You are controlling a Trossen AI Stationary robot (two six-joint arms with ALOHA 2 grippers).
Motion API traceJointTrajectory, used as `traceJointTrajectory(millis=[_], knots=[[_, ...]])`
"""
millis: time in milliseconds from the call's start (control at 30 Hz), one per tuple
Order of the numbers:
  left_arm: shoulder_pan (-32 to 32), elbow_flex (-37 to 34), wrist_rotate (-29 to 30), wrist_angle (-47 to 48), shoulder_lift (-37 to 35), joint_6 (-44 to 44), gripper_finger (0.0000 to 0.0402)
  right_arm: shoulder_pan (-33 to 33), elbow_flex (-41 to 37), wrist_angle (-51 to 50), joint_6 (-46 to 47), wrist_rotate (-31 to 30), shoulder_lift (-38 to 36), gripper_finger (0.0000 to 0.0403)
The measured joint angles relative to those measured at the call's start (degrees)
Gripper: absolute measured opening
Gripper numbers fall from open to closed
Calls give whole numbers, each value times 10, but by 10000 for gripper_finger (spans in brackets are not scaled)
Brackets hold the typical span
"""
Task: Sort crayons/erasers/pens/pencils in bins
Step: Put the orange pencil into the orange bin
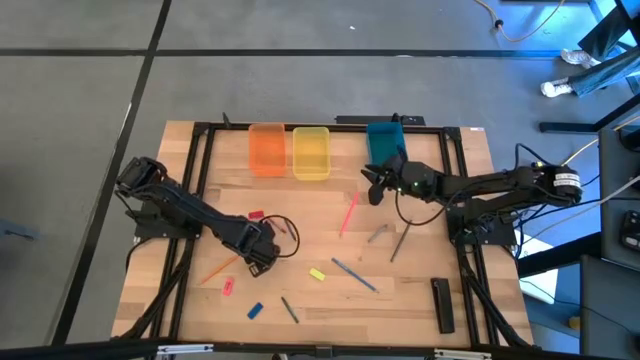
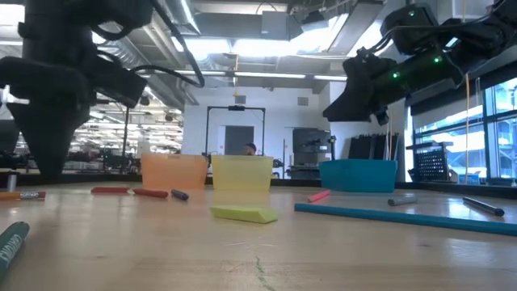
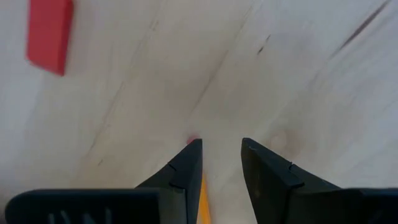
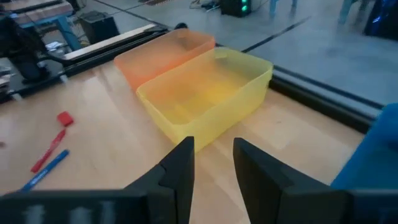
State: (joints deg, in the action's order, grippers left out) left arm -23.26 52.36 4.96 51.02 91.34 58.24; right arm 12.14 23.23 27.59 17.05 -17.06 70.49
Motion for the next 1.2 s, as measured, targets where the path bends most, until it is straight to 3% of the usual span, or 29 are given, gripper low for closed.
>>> traceJointTrajectory(millis=[267,433,700,967,1200], knots=[[-16,0,77,14,-79,34,106,-7,0,-5,9,22,4,116],[-34,-5,99,13,-102,47,129,-20,0,-5,9,21,4,116],[-67,-58,20,13,-101,125,172,-36,0,-16,8,21,4,116],[-100,-120,-17,-55,-101,179,166,-38,0,-34,8,22,4,116],[-111,-156,-28,-60,-101,219,149,-41,0,-38,6,26,4,116]])
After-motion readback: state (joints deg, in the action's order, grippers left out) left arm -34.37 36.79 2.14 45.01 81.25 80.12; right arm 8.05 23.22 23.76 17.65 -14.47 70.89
